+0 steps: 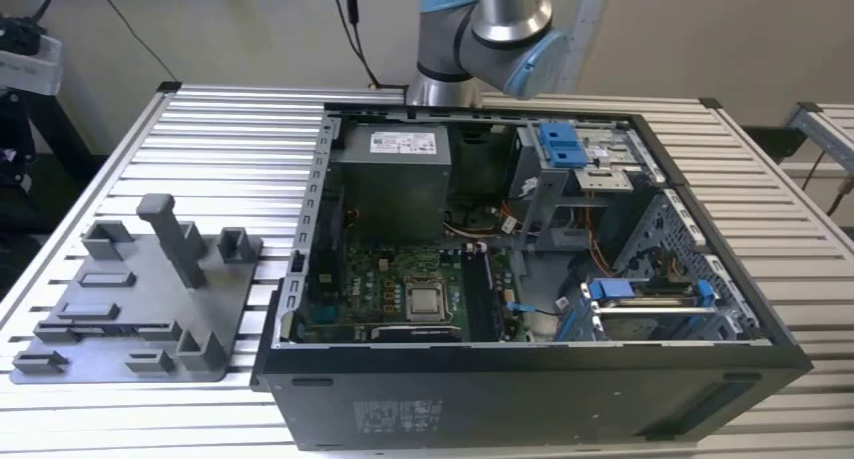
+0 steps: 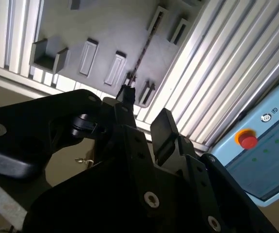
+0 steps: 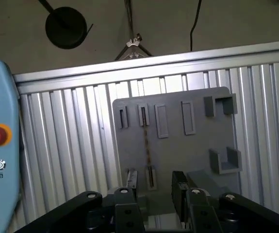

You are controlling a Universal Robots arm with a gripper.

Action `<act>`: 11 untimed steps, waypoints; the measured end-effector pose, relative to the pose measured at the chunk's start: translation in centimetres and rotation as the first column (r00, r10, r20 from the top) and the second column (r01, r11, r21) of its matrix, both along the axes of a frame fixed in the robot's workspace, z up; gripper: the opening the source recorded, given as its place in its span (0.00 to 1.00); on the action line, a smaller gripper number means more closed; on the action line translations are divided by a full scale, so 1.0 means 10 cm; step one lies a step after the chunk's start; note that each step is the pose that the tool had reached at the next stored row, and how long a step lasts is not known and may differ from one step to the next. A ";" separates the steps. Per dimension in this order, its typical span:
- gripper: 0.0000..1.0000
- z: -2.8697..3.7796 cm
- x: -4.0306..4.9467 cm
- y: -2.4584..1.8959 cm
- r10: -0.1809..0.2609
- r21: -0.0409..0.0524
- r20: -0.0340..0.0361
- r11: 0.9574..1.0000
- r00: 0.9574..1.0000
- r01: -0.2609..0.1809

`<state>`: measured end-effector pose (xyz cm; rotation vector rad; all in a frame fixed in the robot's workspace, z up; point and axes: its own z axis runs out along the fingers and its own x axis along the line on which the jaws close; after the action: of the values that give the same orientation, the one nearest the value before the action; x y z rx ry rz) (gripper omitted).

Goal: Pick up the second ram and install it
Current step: 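Pick up the second ram and move it above second insertion slot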

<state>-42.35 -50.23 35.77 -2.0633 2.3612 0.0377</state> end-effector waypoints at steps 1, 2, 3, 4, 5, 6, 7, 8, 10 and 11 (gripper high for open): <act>0.42 -0.009 0.000 0.000 0.006 0.001 0.003 1.000 1.000 -0.006; 0.42 -0.018 0.000 0.000 0.011 0.003 0.006 1.000 1.000 -0.011; 0.42 -0.025 0.000 0.000 0.016 0.006 0.009 1.000 1.000 -0.016; 0.42 -0.031 0.000 0.000 0.020 0.010 0.011 1.000 1.000 -0.020; 0.42 -0.043 0.000 0.001 0.023 0.015 0.011 1.000 1.000 -0.023; 0.42 -0.053 -0.001 0.001 0.024 0.016 0.011 1.000 1.000 -0.024; 0.42 -0.060 -0.001 0.001 0.026 0.016 0.011 1.000 1.000 -0.026; 0.42 -0.069 0.000 0.001 0.027 0.016 0.010 1.000 1.000 -0.027; 0.42 -0.088 0.000 0.000 0.030 0.016 0.007 0.999 1.000 -0.030; 0.42 -0.099 -0.001 0.000 0.032 0.016 0.006 0.999 0.999 -0.032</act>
<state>-42.36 -50.22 34.78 -2.0911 2.3167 0.0505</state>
